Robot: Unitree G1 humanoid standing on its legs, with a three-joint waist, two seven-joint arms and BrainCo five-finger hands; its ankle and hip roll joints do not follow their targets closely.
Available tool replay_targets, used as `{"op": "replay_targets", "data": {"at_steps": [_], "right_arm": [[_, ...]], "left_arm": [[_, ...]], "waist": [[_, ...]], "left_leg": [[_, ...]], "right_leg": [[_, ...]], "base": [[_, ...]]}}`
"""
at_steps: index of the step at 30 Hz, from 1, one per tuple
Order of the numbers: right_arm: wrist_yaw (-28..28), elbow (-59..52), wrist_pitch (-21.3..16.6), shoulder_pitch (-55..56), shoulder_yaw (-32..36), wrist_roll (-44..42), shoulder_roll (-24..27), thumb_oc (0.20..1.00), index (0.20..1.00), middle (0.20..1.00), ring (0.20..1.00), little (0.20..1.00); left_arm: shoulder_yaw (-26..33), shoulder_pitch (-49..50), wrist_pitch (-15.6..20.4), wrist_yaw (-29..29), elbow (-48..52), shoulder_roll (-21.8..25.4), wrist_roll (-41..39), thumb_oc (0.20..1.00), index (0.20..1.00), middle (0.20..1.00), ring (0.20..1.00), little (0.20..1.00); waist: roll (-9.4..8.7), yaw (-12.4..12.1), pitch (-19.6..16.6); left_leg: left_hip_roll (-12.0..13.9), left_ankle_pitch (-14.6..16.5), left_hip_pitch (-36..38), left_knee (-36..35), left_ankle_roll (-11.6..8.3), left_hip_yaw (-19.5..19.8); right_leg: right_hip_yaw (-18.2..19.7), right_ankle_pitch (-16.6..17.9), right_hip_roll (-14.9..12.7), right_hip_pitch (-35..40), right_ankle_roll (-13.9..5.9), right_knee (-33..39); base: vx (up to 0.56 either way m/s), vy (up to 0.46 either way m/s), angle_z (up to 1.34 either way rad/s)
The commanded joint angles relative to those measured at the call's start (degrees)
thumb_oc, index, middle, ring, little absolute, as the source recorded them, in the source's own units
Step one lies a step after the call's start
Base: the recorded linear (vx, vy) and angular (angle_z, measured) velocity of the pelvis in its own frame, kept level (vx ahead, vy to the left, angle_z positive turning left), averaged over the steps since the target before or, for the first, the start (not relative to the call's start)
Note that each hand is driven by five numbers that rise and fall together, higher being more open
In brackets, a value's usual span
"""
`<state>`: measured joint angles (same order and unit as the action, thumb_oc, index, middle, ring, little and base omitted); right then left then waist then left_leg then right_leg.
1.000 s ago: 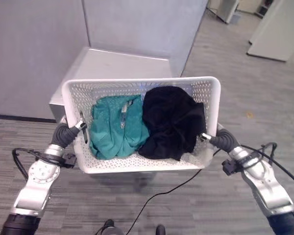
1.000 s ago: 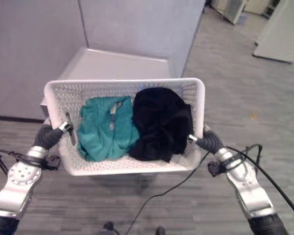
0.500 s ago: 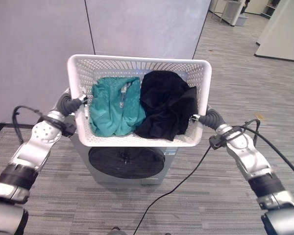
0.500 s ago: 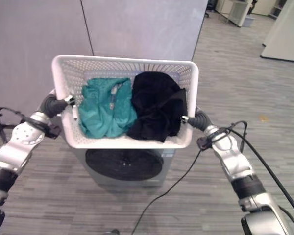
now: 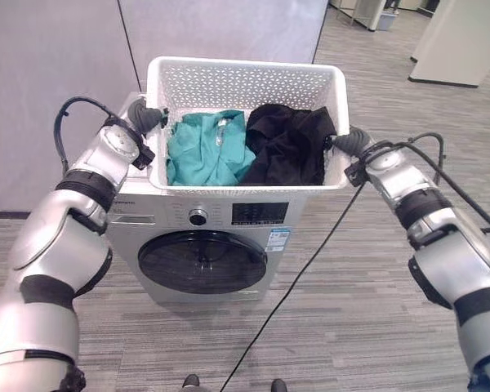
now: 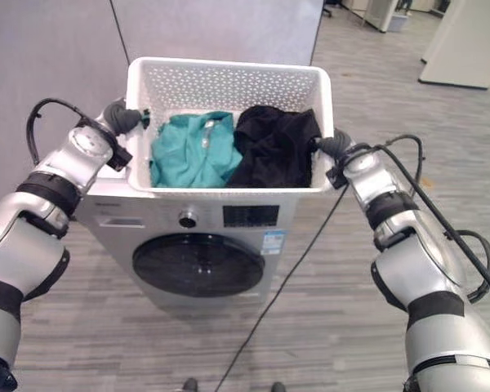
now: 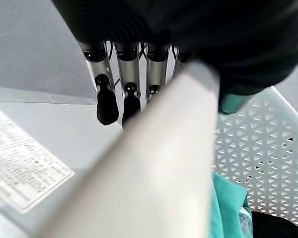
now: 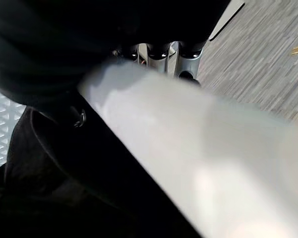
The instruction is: Grab the laundry basket,head to the washer,open it,put in the laundry and shut it.
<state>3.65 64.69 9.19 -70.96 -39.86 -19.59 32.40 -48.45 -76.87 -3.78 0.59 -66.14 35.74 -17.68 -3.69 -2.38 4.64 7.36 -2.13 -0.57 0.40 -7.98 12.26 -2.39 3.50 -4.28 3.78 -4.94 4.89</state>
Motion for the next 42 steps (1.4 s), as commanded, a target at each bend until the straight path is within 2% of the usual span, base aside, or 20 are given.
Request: {"op": "replay_targets", "data": {"at_steps": [1, 3, 4, 6, 7, 10, 11, 12, 13, 15, 16, 17, 18, 19, 21, 22, 27, 33, 42], "right_arm": [[-1.3, 6.7, -1.3, -8.6, -5.2, -0.2, 0.1, 0.2, 0.2, 0.2, 0.2, 0.2], [-1.6, 7.7, -1.2, -9.2, -5.3, -0.5, 0.4, 0.2, 0.2, 0.2, 0.2, 0.2], [-1.9, 9.8, -1.0, -10.1, -4.8, -1.4, 1.3, 0.2, 0.2, 0.2, 0.2, 0.2], [-1.8, 11.3, -0.9, -8.6, -4.5, -0.2, 2.2, 0.2, 0.2, 0.2, 0.2, 0.2], [-0.6, 11.0, -0.1, -8.3, -5.1, 0.7, 2.1, 0.2, 0.2, 0.2, 0.2, 0.2], [0.8, 11.5, 0.0, -6.8, -4.4, 3.6, 1.5, 0.2, 0.2, 0.2, 0.2, 0.2], [0.9, 11.5, -0.1, -6.8, -4.3, 3.6, 1.5, 0.2, 0.2, 0.2, 0.2, 0.2], [1.6, 12.2, 0.2, -6.4, -4.3, 5.3, 0.9, 0.2, 0.2, 0.2, 0.2, 0.2], [2.2, 13.3, 0.7, -6.9, -4.3, 5.9, 0.0, 0.2, 0.2, 0.2, 0.2, 0.2], [1.6, 13.9, 0.5, -7.6, -4.2, 5.5, -0.4, 0.2, 0.2, 0.2, 0.2, 0.2], [1.4, 14.5, 0.7, -7.6, -4.2, 5.4, -0.5, 0.2, 0.2, 0.2, 0.2, 0.2], [1.7, 16.4, 0.9, -8.3, -4.6, 5.5, -0.9, 0.2, 0.2, 0.2, 0.2, 0.2], [1.7, 17.5, 0.9, -9.3, -4.7, 5.6, -1.2, 0.2, 0.2, 0.2, 0.2, 0.2], [1.8, 18.3, 1.0, -10.4, -5.0, 5.7, -1.1, 0.2, 0.2, 0.2, 0.2, 0.2], [1.9, 18.8, 1.2, -11.5, -5.7, 5.9, -0.5, 0.2, 0.2, 0.2, 0.2, 0.2], [2.5, 19.5, 1.3, -12.6, -6.7, 6.6, 0.6, 0.2, 0.2, 0.2, 0.2, 0.2], [2.8, 21.4, 1.7, -12.5, -6.6, 7.0, 1.4, 0.2, 0.2, 0.2, 0.2, 0.2], [2.0, 22.6, 1.2, -16.1, -8.8, 8.3, 2.7, 0.2, 0.2, 0.2, 0.2, 0.2], [3.1, 22.3, 0.5, -14.0, -10.4, 10.2, -1.0, 0.2, 0.2, 0.2, 0.2, 0.2]], "left_arm": [[-0.1, -11.0, 3.4, 5.8, -6.2, 2.1, -4.8, 0.2, 0.2, 0.2, 0.2, 0.2], [-0.8, -11.7, 3.4, 5.8, -6.6, 1.7, -4.7, 0.2, 0.2, 0.2, 0.2, 0.2], [-1.9, -13.1, 3.4, 5.8, -6.2, 0.7, -4.2, 0.2, 0.2, 0.2, 0.2, 0.2], [-2.5, -12.3, 3.4, 5.4, -5.1, 0.6, -3.1, 0.2, 0.2, 0.2, 0.2, 0.2], [-2.7, -12.1, 3.1, 5.3, -5.4, 0.3, -2.4, 0.2, 0.2, 0.2, 0.2, 0.2], [-2.8, -11.4, 3.0, 5.4, -6.6, -1.9, 0.1, 0.2, 0.2, 0.2, 0.2, 0.2], [-2.8, -11.4, 3.0, 5.4, -6.6, -1.9, 0.1, 0.2, 0.2, 0.2, 0.2, 0.2], [-2.6, -10.6, 2.9, 5.1, -7.0, -2.4, 1.0, 0.2, 0.2, 0.2, 0.2, 0.2], [-2.8, -10.2, 2.4, 4.8, -7.6, -3.2, 1.5, 0.2, 0.2, 0.2, 0.2, 0.2], [-3.0, -10.5, 2.4, 4.7, -8.6, -3.5, 1.5, 0.2, 0.2, 0.2, 0.2, 0.2], [-3.2, -10.6, 2.3, 4.6, -8.9, -3.7, 1.6, 0.2, 0.2, 0.2, 0.2, 0.2], [-3.6, -11.0, 2.2, 4.4, -10.1, -4.8, 2.0, 0.2, 0.2, 0.2, 0.2, 0.2], [-3.5, -10.9, 2.4, 4.5, -10.8, -5.2, 2.0, 0.2, 0.2, 0.2, 0.2, 0.2], [-3.4, -11.3, 2.6, 4.6, -11.2, -5.3, 1.9, 0.2, 0.2, 0.2, 0.2, 0.2], [-3.5, -11.4, 2.8, 4.7, -11.2, -4.9, 2.1, 0.2, 0.2, 0.2, 0.2, 0.2], [-3.5, -11.9, 2.6, 5.2, -11.3, -5.1, 2.6, 0.2, 0.2, 0.2, 0.2, 0.2], [-3.1, -11.4, 2.3, 5.7, -12.0, -7.7, 2.8, 0.2, 0.2, 0.2, 0.2, 0.2], [-4.3, -15.9, 2.6, 6.2, -13.1, -8.6, 2.0, 0.2, 0.2, 0.2, 0.2, 0.2], [-5.1, -18.5, 2.9, 5.7, -14.6, -7.6, 2.5, 0.2, 0.2, 0.2, 0.2, 0.2]], "waist": [[-2.04, -2.1, 2.2], [-2.38, -2.4, 3.2], [-2.94, -3.4, 4.0], [-2.64, -4.5, 3.8], [-2.14, -4.5, 2.8], [-1.32, -4.3, 1.2], [-1.38, -4.4, 1.2], [-0.82, -4.3, 1.0], [-0.04, -4.0, 1.5], [0.36, -3.9, 1.5], [0.55, -4.0, 1.1], [0.66, -4.1, 0.6], [0.91, -4.1, 0.7], [1.07, -3.9, 0.9], [1.06, -3.7, 1.3], [0.39, -3.4, 1.2], [0.08, -3.2, -0.8], [0.13, -2.3, -1.5], [0.23, -1.9, -1.1]], "left_leg": [[-1.6, 2.7, -6.8, 17.2, 1.39, -0.8], [-1.8, 1.7, -8.9, 18.7, 1.53, -0.4], [-1.1, 0.7, -12.0, 15.1, 2.04, -2.3], [-0.6, -1.7, -12.8, 9.8, 2.61, -5.1], [-0.4, -0.7, -11.1, 7.9, 2.85, -5.4], [-2.8, 1.8, -8.8, 8.6, 4.39, -5.7], [-2.9, 1.9, -8.8, 8.7, 4.45, -5.9], [-3.7, 2.8, -7.8, 9.1, 5.49, -6.5], [-4.1, 3.3, -6.5, 9.2, 6.77, -7.2], [-4.7, 3.5, -5.3, 8.1, 7.25, -7.6], [-5.2, 3.6, -4.2, 6.8, 7.53, -7.6], [-5.8, 3.6, -2.6, 4.4, 7.38, -7.7], [-5.5, 3.5, -1.8, 3.5, 7.14, -7.7], [-5.3, 3.3, -1.5, 3.1, 6.99, -7.4], [-5.3, 3.4, -1.2, 2.9, 6.87, -7.1], [-5.7, 3.7, -1.2, 3.0, 6.68, -6.7], [-4.6, 3.5, 0.9, 0.8, 6.01, -6.2], [-2.7, 1.3, 1.3, -3.5, 4.53, -4.5], [-1.8, 1.2, 1.0, -4.2, 4.21, -5.0]], "right_leg": [[-1.8, -6.5, -0.5, -1.1, -0.08, -7.3], [-2.3, -7.0, -0.5, -0.7, -0.03, -7.4], [-3.4, -7.4, -0.9, 0.4, -0.67, -6.9], [-4.0, -8.0, -1.4, 1.4, -1.4, -7.3], [-3.8, -8.8, -1.7, 1.4, -1.97, -8.7], [-3.2, -9.4, -4.4, 1.0, -3.57, -14.3], [-3.0, -9.5, -4.5, 0.9, -3.62, -14.5], [-2.8, -8.2, -5.5, -0.3, -4.14, -18.5], [-1.5, -5.5, -6.0, -3.9, -4.39, -26.0], [-1.8, -4.4, -6.6, -5.4, -4.57, -26.6], [-3.2, -4.5, -7.2, -5.5, -4.52, -24.3], [-6.0, -3.0, -8.3, -4.7, -4.49, -16.8], [-6.6, -0.5, -8.9, -5.5, -4.97, -12.8], [-6.2, 1.0, -9.4, -6.9, -5.44, -10.7], [-5.1, 1.6, -9.1, -7.3, -5.65, -9.3], [-3.4, 1.7, -8.8, -6.5, -6.13, -7.3], [-5.6, 0.6, -8.2, -3.9, -5.82, -6.8], [-8.2, 0.1, -6.4, -3.6, -5.6, -4.4], [-7.7, -0.2, -5.5, -3.8, -5.14, -3.2]], "base": [[-0.07, -0.03, 0.18], [0.02, 0.037, 0.27], [0.12, 0.135, 0.39], [0.21, 0.245, 0.34], [0.24, 0.319, 0.17], [0.2, 0.306, -0.08], [0.15, 0.264, -0.15], [0.12, 0.307, -0.18], [0.12, 0.305, -0.21], [0.1, 0.189, -0.25], [0.21, 0.149, -0.26], [0.19, 0.039, -0.31], [0.13, -0.021, -0.33], [0.04, -0.052, -0.19], [0.03, -0.038, 0.1], [0.08, -0.048, 0.27], [0.12, -0.045, 0.38], [0.06, -0.062, 0.14], [0.03, -0.012, -0.03]]}}
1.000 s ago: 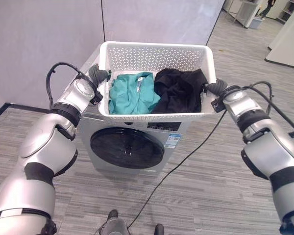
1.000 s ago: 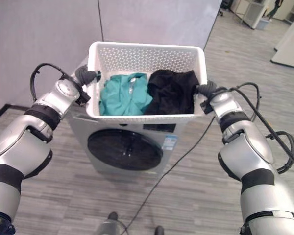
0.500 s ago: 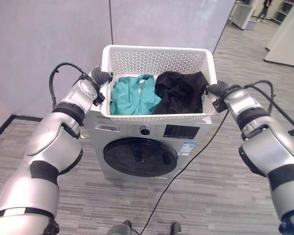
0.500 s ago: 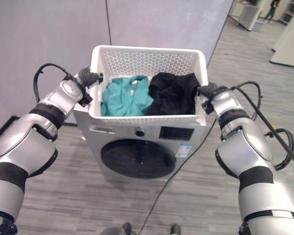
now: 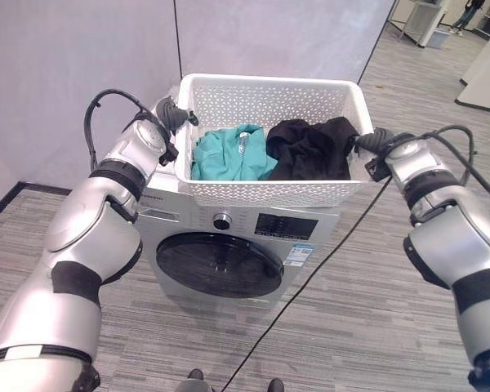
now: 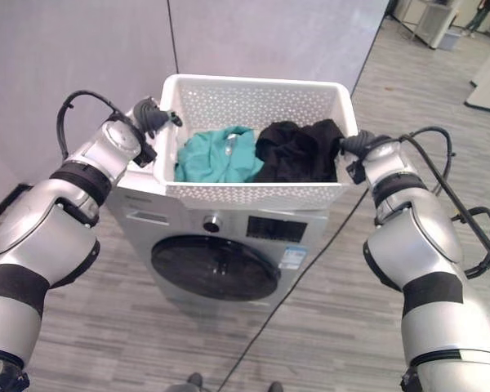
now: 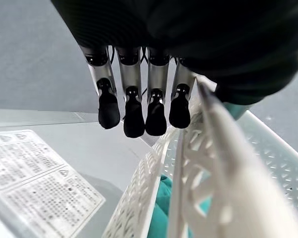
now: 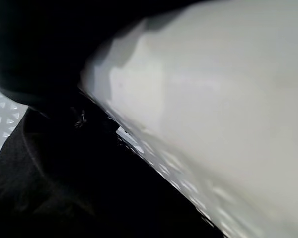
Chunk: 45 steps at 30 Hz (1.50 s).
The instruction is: Grab the laundry basket,head to the washer,open it,put in the laundry and shut it.
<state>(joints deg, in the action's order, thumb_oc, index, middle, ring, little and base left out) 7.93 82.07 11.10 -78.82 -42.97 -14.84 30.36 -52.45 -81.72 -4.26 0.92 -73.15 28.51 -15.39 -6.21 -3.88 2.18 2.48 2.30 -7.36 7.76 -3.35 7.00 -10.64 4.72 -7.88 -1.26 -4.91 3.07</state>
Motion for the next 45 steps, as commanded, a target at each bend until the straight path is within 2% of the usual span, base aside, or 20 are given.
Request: {"op": "replay_targets", "data": {"at_steps": [1, 9, 14, 15, 16, 17, 18, 19, 20, 27, 35, 40, 42, 45], "right_arm": [[-1.1, 4.9, -1.4, -6.0, -7.2, 5.5, 0.6, 0.2, 0.2, 0.2, 0.2, 0.2], [-1.9, 5.6, -1.5, -7.8, -6.1, 3.7, -1.9, 0.2, 0.2, 0.2, 0.2, 0.2], [-3.8, 6.2, -1.7, -12.3, -5.5, 1.3, -2.3, 0.2, 0.2, 0.2, 0.2, 0.2], [-4.0, 6.3, -1.6, -12.8, -5.6, 0.9, -2.5, 0.2, 0.2, 0.2, 0.2, 0.2], [-4.2, 6.5, -1.4, -13.2, -5.5, 0.5, -2.8, 0.354, 0.354, 0.354, 0.354, 0.354], [-4.2, 6.5, -1.4, -13.3, -5.6, 0.5, -2.8, 0.473, 0.473, 0.473, 0.473, 0.473], [-4.3, 6.6, -1.4, -13.6, -5.4, 0.1, -3.0, 0.746, 0.746, 0.746, 0.746, 0.746], [-4.3, 6.8, -1.3, -13.7, -5.3, -0.2, -3.2, 0.925, 0.925, 0.925, 0.925, 0.925], [-4.4, 7.0, -1.0, -13.8, -5.2, -0.7, -3.7, 1.0, 1.0, 1.0, 1.0, 1.0], [-3.9, 7.6, -0.4, -13.3, -4.7, -1.8, -4.6, 1.0, 1.0, 1.0, 1.0, 1.0], [-5.8, 7.9, -0.6, -15.1, -2.7, -5.5, -2.3, 1.0, 1.0, 1.0, 1.0, 1.0], [-9.0, 5.0, -3.3, -15.4, -0.4, -9.4, -1.4, 1.0, 1.0, 1.0, 1.0, 1.0], [-11.0, 2.6, -5.6, -14.5, 1.9, -12.9, -1.4, 1.0, 1.0, 1.0, 1.0, 1.0], [-11.8, 1.9, -6.5, -13.8, 2.7, -13.7, -1.4, 1.0, 1.0, 1.0, 1.0, 1.0]], "left_arm": [[-1.3, -14.2, 3.3, 5.3, -7.8, 0.0, 0.2, 0.2, 0.2, 0.2, 0.2, 0.2], [-2.8, -19.7, 3.1, 5.3, -10.9, 1.5, 1.1, 0.2, 0.2, 0.2, 0.2, 0.2], [-1.8, -23.9, 3.5, 7.0, -11.3, -0.3, -0.1, 0.2, 0.2, 0.2, 0.2, 0.2], [-1.3, -24.6, 3.6, 7.3, -11.1, -0.7, -1.0, 0.244, 0.244, 0.244, 0.244, 0.244], [-0.7, -25.1, 3.7, 7.7, -11.0, -1.3, -1.9, 0.583, 0.583, 0.583, 0.583, 0.583], [-0.7, -25.2, 3.7, 7.7, -11.0, -1.3, -1.9, 1.0, 1.0, 1.0, 1.0, 1.0], [-0.5, -25.3, 3.7, 8.0, -11.2, -1.6, -2.1, 1.0, 1.0, 1.0, 1.0, 1.0], [-0.4, -25.2, 3.4, 8.0, -12.0, -1.7, -2.1, 1.0, 1.0, 1.0, 1.0, 1.0], [0.0, -25.0, 3.2, 8.2, -12.2, -2.0, -2.5, 1.0, 1.0, 1.0, 1.0, 1.0], [-0.7, -23.4, 2.3, 7.8, -12.5, -2.9, -0.9, 1.0, 1.0, 1.0, 1.0, 1.0], [-0.3, -22.6, 2.8, 9.3, -11.1, -3.7, -0.6, 1.0, 1.0, 1.0, 1.0, 1.0], [1.3, -22.1, 5.1, 12.0, -7.3, -1.8, -0.3, 1.0, 1.0, 1.0, 1.0, 1.0], [2.9, -21.1, 6.6, 14.4, -5.5, -0.5, -0.2, 1.0, 1.0, 1.0, 1.0, 1.0], [3.7, -20.1, 6.9, 15.5, -5.2, 0.3, -0.2, 1.0, 1.0, 1.0, 1.0, 1.0]], "waist": [[2.76, -0.4, 1.3], [2.17, -0.6, 1.8], [1.91, -0.5, 3.2], [1.87, -0.5, 3.4], [1.87, -0.4, 3.6], [1.88, -0.4, 3.6], [1.89, -0.4, 3.7], [1.85, -0.4, 3.7], [1.84, -0.5, 3.6], [1.87, -0.9, 2.3], [1.92, -1.0, 0.9], [1.86, -0.9, 0.4], [1.95, -0.7, 0.0], [2.04, -0.5, -0.2]], "left_leg": [[3.2, -3.2, 7.8, -11.5, -0.44, 0.1], [3.4, -3.4, 6.6, -11.7, -0.65, -0.2], [3.2, -3.8, 4.0, -11.4, -0.84, 0.0], [3.1, -4.0, 3.5, -11.4, -0.85, 0.0], [3.1, -4.1, 3.1, -11.4, -0.87, 0.1], [3.1, -4.1, 3.0, -11.4, -0.86, 0.1], [2.9, -4.2, 2.8, -11.4, -0.84, 0.1], [2.9, -4.2, 2.7, -11.4, -0.8, 0.0], [2.8, -4.2, 2.6, -11.4, -0.78, 0.0], [2.5, -2.8, 4.3, -10.7, -0.54, -0.4], [2.7, -2.3, 6.7, -11.8, -0.64, -0.2], [2.9, -2.0, 7.3, -12.3, -0.74, -0.4], [3.0, -1.7, 8.0, -12.6, -0.72, -0.7], [3.1, -1.5, 8.4, -12.7, -0.71, -0.9]], "right_leg": [[0.6, -1.4, -1.8, 1.2, -5.19, -1.3], [0.4, -1.1, -1.8, 0.5, -5.38, -0.6], [0.0, -0.5, -2.1, -1.2, -5.44, -0.1], [0.0, -0.3, -2.0, -1.5, -5.49, 0.1], [-0.1, -0.1, -2.1, -1.8, -5.5, 0.3], [-0.1, 0.0, -2.1, -1.9, -5.5, 0.3], [0.0, 0.1, -2.2, -2.0, -5.5, 0.4], [0.1, 0.2, -2.1, -2.0, -5.48, 0.6], [0.2, 0.3, -2.2, -1.9, -5.49, 0.8], [0.3, -0.2, -2.4, -0.2, -5.35, 0.9], [-0.1, -0.8, -2.2, 1.7, -5.4, 1.4], [-0.1, -1.0, -2.1, 1.8, -5.57, 1.7], [0.1, -1.3, -2.0, 2.1, -5.68, 1.8], [0.2, -1.4, -2.0, 2.4, -5.7, 1.8]], "base": [[0.04, 0.017, -0.09], [0.02, 0.008, -0.06], [-0.01, 0.011, 0.03], [-0.03, 0.017, 0.07], [-0.02, 0.004, 0.04], [-0.01, 0.012, 0.04], [0.01, 0.016, 0.04], [0.0, 0.0, 0.0], [0.04, 0.021, -0.01], [0.07, 0.018, -0.03], [0.05, 0.008, 0.0], [0.0, 0.0, 0.0], [0.01, 0.008, -0.02], [0.01, 0.012, 0.0]]}}
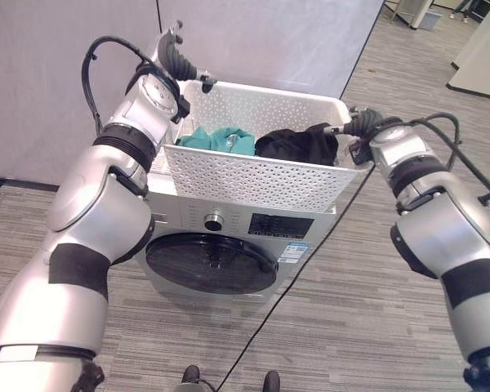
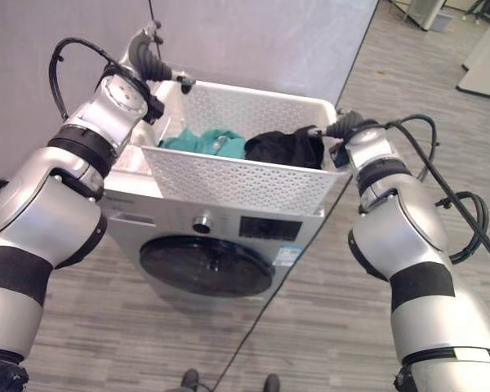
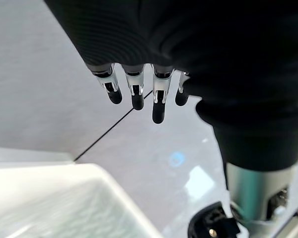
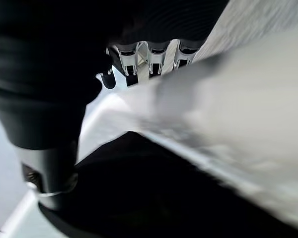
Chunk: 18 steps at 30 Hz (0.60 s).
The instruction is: Grab the laundry basket,head to the washer,open it,put in the laundry and shut it.
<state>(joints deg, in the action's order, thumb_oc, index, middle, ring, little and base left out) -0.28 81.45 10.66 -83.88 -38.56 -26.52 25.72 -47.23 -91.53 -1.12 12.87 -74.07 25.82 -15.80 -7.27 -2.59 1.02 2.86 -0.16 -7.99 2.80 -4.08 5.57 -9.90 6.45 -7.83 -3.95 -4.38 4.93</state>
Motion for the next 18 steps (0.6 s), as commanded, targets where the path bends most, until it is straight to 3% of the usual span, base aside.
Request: {"op": "replay_targets", "data": {"at_steps": [1, 9, 12, 13, 18], "right_arm": [[-4.7, 1.5, -7.0, -8.2, -0.8, -2.8, 3.6, 1.0, 1.0, 1.0, 1.0, 1.0], [-7.4, -2.8, -9.7, -5.8, 1.6, -4.8, 8.7, 1.0, 1.0, 1.0, 1.0, 1.0], [-7.7, -6.1, -10.3, -3.5, 2.1, -4.1, 12.3, 1.0, 1.0, 1.0, 1.0, 1.0], [-7.7, -8.6, -10.8, -1.2, 3.1, -3.5, 14.9, 1.0, 1.0, 1.0, 1.0, 1.0], [-8.7, -16.1, -12.1, 4.2, 6.7, -1.9, 20.8, 1.0, 1.0, 1.0, 1.0, 1.0]], "left_arm": [[-0.8, -9.4, 4.3, 4.4, -3.5, 3.8, -0.4, 1.0, 1.0, 1.0, 1.0, 1.0], [0.7, -5.0, 6.0, 6.1, 1.7, 9.4, -0.5, 1.0, 1.0, 1.0, 1.0, 1.0], [2.5, -0.8, 6.6, 7.3, 7.4, 14.3, 1.1, 1.0, 1.0, 1.0, 1.0, 1.0], [5.1, 2.4, 7.3, 8.2, 12.2, 18.0, 1.4, 1.0, 1.0, 1.0, 1.0, 1.0], [11.7, 10.7, 8.4, 10.6, 22.3, 26.8, 4.2, 1.0, 1.0, 1.0, 1.0, 1.0]], "waist": [[3.35, -1.6, 0.7], [4.1, -1.2, 0.0], [4.31, -1.0, -0.2], [4.38, -1.0, -0.3], [4.45, -0.7, -0.7]], "left_leg": [[2.8, 1.2, 9.5, -7.8, 0.02, 0.3], [2.6, 1.9, 10.4, -7.8, 0.21, 0.1], [2.5, 2.2, 10.9, -7.8, 0.31, -0.1], [2.5, 2.4, 11.2, -7.8, 0.36, -0.2], [2.4, 2.2, 11.4, -7.8, 0.48, -0.4]], "right_leg": [[-0.4, -3.2, -2.1, 5.3, -6.28, -0.1], [-0.3, -3.4, -2.4, 6.2, -6.43, -0.2], [-0.3, -3.5, -2.5, 6.4, -6.42, -0.3], [-0.2, -3.7, -2.6, 6.7, -6.4, -0.4], [0.1, -3.6, -2.9, 6.7, -6.23, -0.6]], "base": [[0.0, 0.0, 0.0], [0.01, 0.01, -0.01], [0.01, 0.019, -0.06], [-0.03, 0.021, -0.11], [-0.01, 0.007, -0.05]]}}
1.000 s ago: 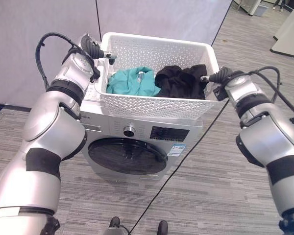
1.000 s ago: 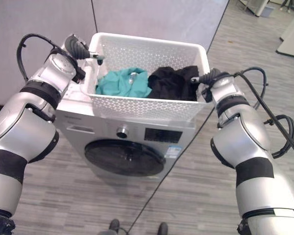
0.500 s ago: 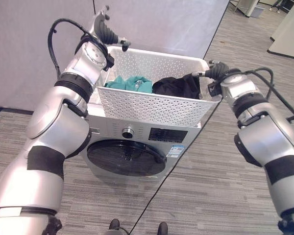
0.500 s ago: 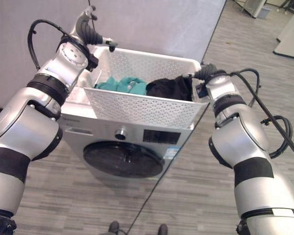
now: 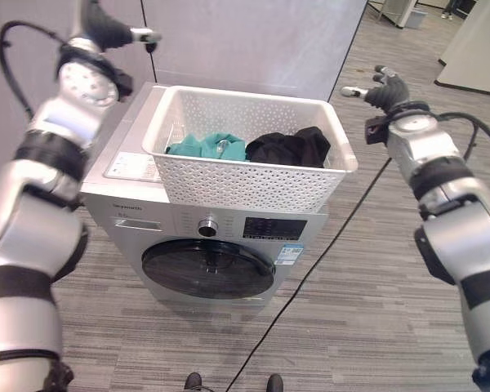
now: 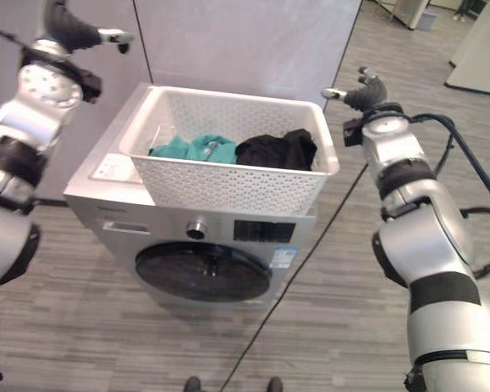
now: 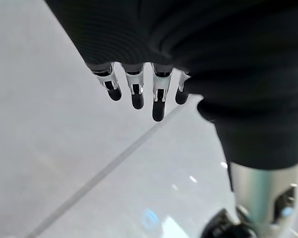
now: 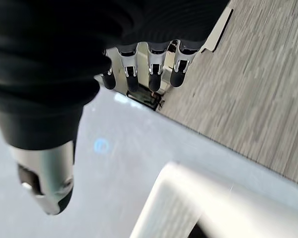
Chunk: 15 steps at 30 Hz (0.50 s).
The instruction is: Grab the laundry basket,head to the washer,open it,put in the laundry and shut it.
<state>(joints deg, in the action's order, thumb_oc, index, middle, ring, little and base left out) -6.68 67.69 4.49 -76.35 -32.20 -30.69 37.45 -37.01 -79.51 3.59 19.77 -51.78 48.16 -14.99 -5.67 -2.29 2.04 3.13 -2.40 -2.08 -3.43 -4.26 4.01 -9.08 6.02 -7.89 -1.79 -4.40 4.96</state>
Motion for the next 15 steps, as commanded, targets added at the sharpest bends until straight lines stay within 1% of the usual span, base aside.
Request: {"op": "replay_targets", "data": {"at_steps": [1, 2, 3, 4, 6, 7, 8, 9, 10, 11, 13, 14, 15], "right_arm": [[-2.9, -6.3, -6.9, -0.2, 2.6, 3.1, 11.7, 1.0, 1.0, 1.0, 1.0, 1.0], [-3.0, -6.6, -6.8, 0.1, 2.6, 3.2, 11.6, 1.0, 1.0, 1.0, 1.0, 1.0], [-3.3, -11.1, -7.9, 4.1, 5.8, 3.4, 14.8, 1.0, 1.0, 1.0, 1.0, 1.0], [-3.4, -11.4, -7.8, 4.4, 5.9, 3.5, 14.8, 1.0, 1.0, 1.0, 1.0, 1.0], [-3.8, -15.8, -8.6, 8.9, 9.5, 4.1, 17.3, 1.0, 1.0, 1.0, 1.0, 1.0], [-4.0, -19.3, -9.0, 12.8, 12.5, 4.6, 18.8, 1.0, 1.0, 1.0, 1.0, 1.0], [-4.3, -22.4, -10.1, 17.8, 17.1, 4.8, 21.1, 1.0, 1.0, 1.0, 1.0, 1.0], [-4.7, -25.4, -10.6, 21.3, 19.7, 5.3, 21.8, 1.0, 1.0, 1.0, 1.0, 1.0], [-4.7, -26.1, -10.4, 22.1, 20.1, 5.5, 21.7, 1.0, 1.0, 1.0, 1.0, 1.0], [-5.1, -32.8, -11.3, 31.6, 28.4, 6.3, 22.8, 1.0, 1.0, 1.0, 1.0, 1.0], [-5.7, -38.4, -12.9, 41.5, 36.7, 7.3, 22.8, 1.0, 1.0, 1.0, 1.0, 1.0], [-5.7, -39.1, -12.8, 42.3, 37.1, 7.5, 22.5, 1.0, 1.0, 1.0, 1.0, 1.0], [-5.8, -41.2, -13.4, 47.5, 41.4, 7.9, 21.8, 1.0, 1.0, 1.0, 1.0, 1.0]], "left_arm": [[5.1, 2.4, 4.2, 4.9, 4.2, 8.4, 4.4, 1.0, 1.0, 1.0, 1.0, 1.0], [5.5, 3.0, 4.1, 4.9, 4.6, 8.5, 4.5, 1.0, 1.0, 1.0, 1.0, 1.0], [10.3, 7.8, 4.5, 5.9, 8.5, 12.6, 5.5, 1.0, 1.0, 1.0, 1.0, 1.0], [10.8, 8.5, 4.4, 5.9, 8.9, 12.7, 5.6, 1.0, 1.0, 1.0, 1.0, 1.0], [15.9, 14.2, 4.8, 6.5, 12.4, 16.1, 6.5, 1.0, 1.0, 1.0, 1.0, 1.0], [20.4, 19.5, 5.1, 6.7, 15.0, 18.0, 7.2, 1.0, 1.0, 1.0, 1.0, 1.0], [26.5, 26.2, 5.7, 7.2, 17.5, 19.9, 7.6, 1.0, 1.0, 1.0, 1.0, 1.0], [30.6, 30.9, 5.7, 7.7, 19.0, 20.6, 8.3, 1.0, 1.0, 1.0, 1.0, 1.0], [31.6, 32.3, 5.6, 7.7, 19.7, 20.6, 8.5, 1.0, 1.0, 1.0, 1.0, 1.0], [41.5, 43.9, 5.6, 8.5, 23.5, 21.2, 10.9, 1.0, 1.0, 1.0, 1.0, 1.0], [50.6, 55.5, 5.6, 9.5, 26.2, 20.8, 14.0, 1.0, 1.0, 1.0, 1.0, 1.0], [51.7, 56.8, 5.5, 9.4, 27.0, 20.7, 14.1, 1.0, 1.0, 1.0, 1.0, 1.0], [56.2, 62.8, 5.7, 9.5, 28.2, 19.5, 15.3, 1.0, 1.0, 1.0, 1.0, 1.0]], "waist": [[2.87, -1.0, -1.8], [2.93, -1.0, -1.9], [2.97, -1.0, -2.0], [3.05, -1.0, -2.1], [3.01, -1.1, -2.1], [3.07, -1.1, -2.4], [2.9, -1.4, -2.4], [3.02, -1.3, -2.5], [3.1, -1.3, -2.6], [3.16, -1.3, -2.8], [3.32, -1.5, -2.6], [3.35, -1.4, -2.9], [3.45, -1.4, -3.0]], "left_leg": [[2.1, 4.6, 5.6, -1.6, 0.7, 1.0], [2.1, 4.6, 5.7, -1.6, 0.7, 1.0], [2.1, 4.8, 5.8, -1.6, 0.75, 0.8], [2.1, 4.8, 5.9, -1.6, 0.75, 0.8], [2.2, 5.0, 6.1, -1.6, 0.76, 0.6], [2.2, 5.1, 6.2, -1.6, 0.8, 0.5], [2.2, 5.3, 6.3, -1.6, 0.81, 0.5], [2.2, 5.4, 6.5, -1.6, 0.84, 0.4], [2.2, 5.4, 6.5, -1.6, 0.84, 0.4], [2.3, 5.6, 6.7, -1.6, 0.9, 0.2], [2.2, 5.4, 6.8, -1.6, 0.99, 0.2], [2.3, 5.7, 7.0, -1.6, 0.98, 0.2], [2.3, 5.8, 7.1, -1.6, 1.02, 0.1]], "right_leg": [[-0.7, -3.2, -2.9, 4.6, -6.21, -0.6], [-0.7, -3.2, -2.9, 4.6, -6.21, -0.6], [-0.7, -3.2, -3.0, 4.6, -6.16, -0.6], [-0.7, -3.2, -3.0, 4.7, -6.16, -0.6], [-0.7, -3.2, -3.1, 4.7, -6.18, -0.5], [-0.6, -3.2, -3.2, 4.8, -6.19, -0.5], [-0.5, -3.3, -3.2, 5.0, -6.19, -0.4], [-0.4, -3.5, -3.2, 5.1, -6.13, -0.4], [-0.3, -3.5, -3.2, 5.1, -6.13, -0.4], [-0.2, -3.5, -3.2, 5.2, -6.1, -0.4], [-0.1, -3.4, -3.4, 5.1, -6.06, -0.4], [-0.1, -3.6, -3.3, 5.3, -6.1, -0.3], [-0.2, -3.6, -3.3, 5.4, -6.08, -0.3]], "base": [[0.01, 0.009, -0.05], [0.02, 0.011, -0.1], [0.01, 0.007, -0.08], [0.01, 0.007, -0.09], [0.0, 0.0, -0.04], [0.01, 0.0, -0.03], [0.02, -0.001, -0.05], [0.0, 0.0, 0.0], [0.0, 0.0, 0.0], [0.0, 0.0, 0.0], [0.0, -0.003, -0.04], [0.03, 0.0, -0.04], [0.02, -0.002, -0.06]]}}
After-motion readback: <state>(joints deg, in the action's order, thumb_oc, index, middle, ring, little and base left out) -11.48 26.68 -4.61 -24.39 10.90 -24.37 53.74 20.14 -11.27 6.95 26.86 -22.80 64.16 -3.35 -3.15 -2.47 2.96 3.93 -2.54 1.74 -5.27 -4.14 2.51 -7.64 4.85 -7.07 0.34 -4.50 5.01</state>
